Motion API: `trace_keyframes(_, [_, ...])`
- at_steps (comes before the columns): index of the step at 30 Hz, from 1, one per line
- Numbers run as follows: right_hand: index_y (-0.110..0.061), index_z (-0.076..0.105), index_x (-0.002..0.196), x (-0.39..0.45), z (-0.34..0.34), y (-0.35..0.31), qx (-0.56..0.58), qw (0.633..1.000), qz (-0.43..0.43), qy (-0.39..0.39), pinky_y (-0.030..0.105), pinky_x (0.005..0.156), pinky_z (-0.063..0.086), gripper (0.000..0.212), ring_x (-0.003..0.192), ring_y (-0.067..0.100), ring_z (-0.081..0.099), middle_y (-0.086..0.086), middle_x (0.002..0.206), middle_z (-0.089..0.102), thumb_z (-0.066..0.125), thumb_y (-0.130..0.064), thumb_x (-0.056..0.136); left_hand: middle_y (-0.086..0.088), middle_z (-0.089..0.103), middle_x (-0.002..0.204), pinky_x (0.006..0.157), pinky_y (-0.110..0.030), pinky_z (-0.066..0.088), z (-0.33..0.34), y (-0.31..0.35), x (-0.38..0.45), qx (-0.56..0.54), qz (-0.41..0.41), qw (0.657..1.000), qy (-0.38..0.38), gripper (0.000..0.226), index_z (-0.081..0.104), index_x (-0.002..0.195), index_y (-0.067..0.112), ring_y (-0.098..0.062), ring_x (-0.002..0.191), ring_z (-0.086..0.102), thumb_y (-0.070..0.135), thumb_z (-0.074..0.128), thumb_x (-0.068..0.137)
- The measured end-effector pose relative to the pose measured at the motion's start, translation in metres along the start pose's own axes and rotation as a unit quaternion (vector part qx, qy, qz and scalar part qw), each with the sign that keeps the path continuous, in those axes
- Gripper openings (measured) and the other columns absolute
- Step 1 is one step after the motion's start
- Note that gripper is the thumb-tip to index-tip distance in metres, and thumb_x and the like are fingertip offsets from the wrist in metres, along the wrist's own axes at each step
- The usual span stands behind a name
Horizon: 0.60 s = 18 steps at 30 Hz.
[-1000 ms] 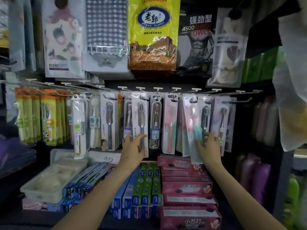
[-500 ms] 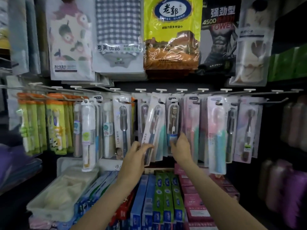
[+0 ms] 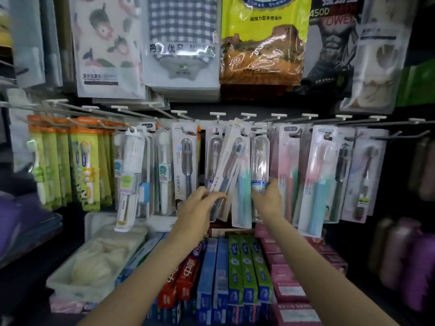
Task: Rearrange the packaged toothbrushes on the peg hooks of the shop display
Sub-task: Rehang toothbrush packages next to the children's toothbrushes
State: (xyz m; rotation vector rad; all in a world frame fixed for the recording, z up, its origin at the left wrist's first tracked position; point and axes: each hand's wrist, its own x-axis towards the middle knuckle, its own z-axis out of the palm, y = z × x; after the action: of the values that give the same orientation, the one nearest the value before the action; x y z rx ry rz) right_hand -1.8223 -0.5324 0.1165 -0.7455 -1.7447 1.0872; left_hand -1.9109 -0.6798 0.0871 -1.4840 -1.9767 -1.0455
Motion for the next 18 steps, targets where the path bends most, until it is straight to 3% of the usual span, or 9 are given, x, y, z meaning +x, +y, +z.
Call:
trace_keyframes(3, [-0.005,0.040,0.122,-0.003,-0.016,-0.008,0.018,0.999,0.017,-0.030,0.036,0.079,0.048,0.038,0.088,0.023,0.053,0.010,0.106,0.055,0.058,-0.008,0.088,0.002,0.040,0.091,0.062,-0.013,0.033,0.002,0.007,0.000,-0.008,-0.002,1.000,-0.013,0.050,0.055,0.125,0.023,-0.010,0.075,0.041,-0.010,0.045,0.088])
trace_keyframes(6, [-0.007,0.042,0.111,-0.008,-0.031,-0.012,0.027,0.998,0.031,-0.052,0.033,0.068,0.048,0.032,0.077,0.019,0.053,0.006,0.094,0.055,0.061,-0.008,0.086,0.004,0.038,0.090,0.061,-0.007,0.034,0.004,0.013,-0.002,-0.024,-0.007,1.000,-0.009,0.050,0.055,0.125,0.024,-0.004,0.070,0.036,-0.009,0.046,0.088])
trace_keyframes(8, [-0.010,0.041,0.107,-0.012,-0.041,-0.015,0.030,0.998,0.029,-0.052,0.033,0.068,0.046,0.032,0.079,0.020,0.053,0.006,0.092,0.054,0.063,-0.007,0.085,0.005,0.038,0.089,0.060,-0.010,0.031,0.004,0.017,-0.004,-0.035,-0.009,0.999,-0.006,0.049,0.056,0.123,0.024,-0.006,0.071,0.036,-0.009,0.046,0.088])
trace_keyframes(14, [-0.005,0.042,0.110,-0.016,-0.054,-0.024,-0.102,0.995,-0.020,0.001,0.033,0.069,0.045,0.032,0.082,0.026,0.053,0.012,0.098,0.052,0.061,-0.006,0.085,0.004,0.039,0.086,0.058,-0.012,0.029,-0.001,0.025,-0.006,-0.059,-0.028,0.998,-0.017,0.051,0.059,0.122,0.024,-0.006,0.068,0.038,-0.011,0.044,0.088])
trace_keyframes(18, [-0.001,0.039,0.116,-0.018,-0.055,-0.024,-0.097,0.995,-0.003,-0.019,0.039,0.077,0.050,0.038,0.089,0.031,0.056,0.020,0.109,0.055,0.061,-0.005,0.085,0.008,0.039,0.083,0.057,-0.008,0.032,-0.008,0.031,-0.007,-0.049,-0.031,0.998,-0.024,0.051,0.059,0.121,0.027,-0.001,0.061,0.039,-0.009,0.044,0.089])
